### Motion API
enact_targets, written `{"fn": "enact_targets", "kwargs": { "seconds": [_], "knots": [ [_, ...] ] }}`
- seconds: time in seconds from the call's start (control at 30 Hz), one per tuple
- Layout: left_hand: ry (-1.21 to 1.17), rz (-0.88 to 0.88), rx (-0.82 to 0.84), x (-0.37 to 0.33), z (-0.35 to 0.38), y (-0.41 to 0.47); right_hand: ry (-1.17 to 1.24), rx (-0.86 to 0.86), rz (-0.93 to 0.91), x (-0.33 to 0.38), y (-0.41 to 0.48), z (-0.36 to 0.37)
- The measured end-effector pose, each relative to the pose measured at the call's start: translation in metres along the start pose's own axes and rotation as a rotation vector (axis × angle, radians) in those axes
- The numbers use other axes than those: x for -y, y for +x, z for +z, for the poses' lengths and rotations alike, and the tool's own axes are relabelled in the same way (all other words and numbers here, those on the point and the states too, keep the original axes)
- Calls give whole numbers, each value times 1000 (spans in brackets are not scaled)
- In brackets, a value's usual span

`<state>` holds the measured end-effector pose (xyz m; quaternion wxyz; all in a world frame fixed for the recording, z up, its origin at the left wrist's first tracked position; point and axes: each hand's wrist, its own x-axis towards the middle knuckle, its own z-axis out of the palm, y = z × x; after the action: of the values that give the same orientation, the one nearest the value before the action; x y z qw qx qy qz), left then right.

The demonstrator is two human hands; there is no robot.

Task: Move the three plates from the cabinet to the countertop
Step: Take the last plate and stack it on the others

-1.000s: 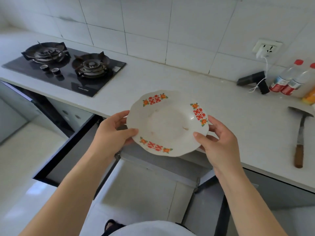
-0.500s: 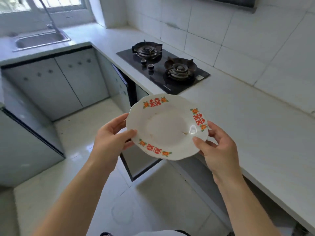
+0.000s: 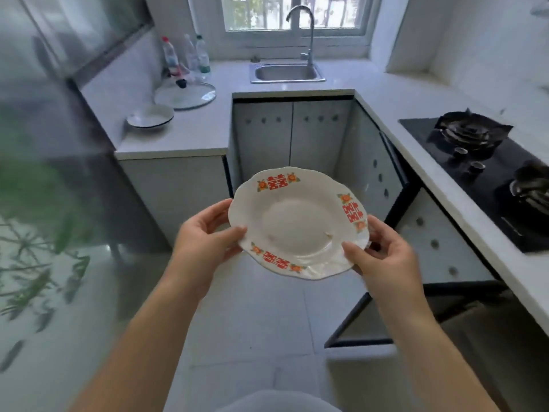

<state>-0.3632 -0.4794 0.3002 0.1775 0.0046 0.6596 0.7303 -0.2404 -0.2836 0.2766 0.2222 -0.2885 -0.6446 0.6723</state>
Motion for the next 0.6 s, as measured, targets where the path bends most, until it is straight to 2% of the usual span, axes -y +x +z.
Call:
{"fn": "enact_targets", "kwargs": {
  "seconds": [0.23, 0.6],
  "knots": [
    [-51, -11, -128, -14, -78, 37, -63, 115, -19, 4, 26, 94],
    [11, -41, -133, -26, -85, 121, -101, 121, 4, 0, 102, 139]
  ]
}}
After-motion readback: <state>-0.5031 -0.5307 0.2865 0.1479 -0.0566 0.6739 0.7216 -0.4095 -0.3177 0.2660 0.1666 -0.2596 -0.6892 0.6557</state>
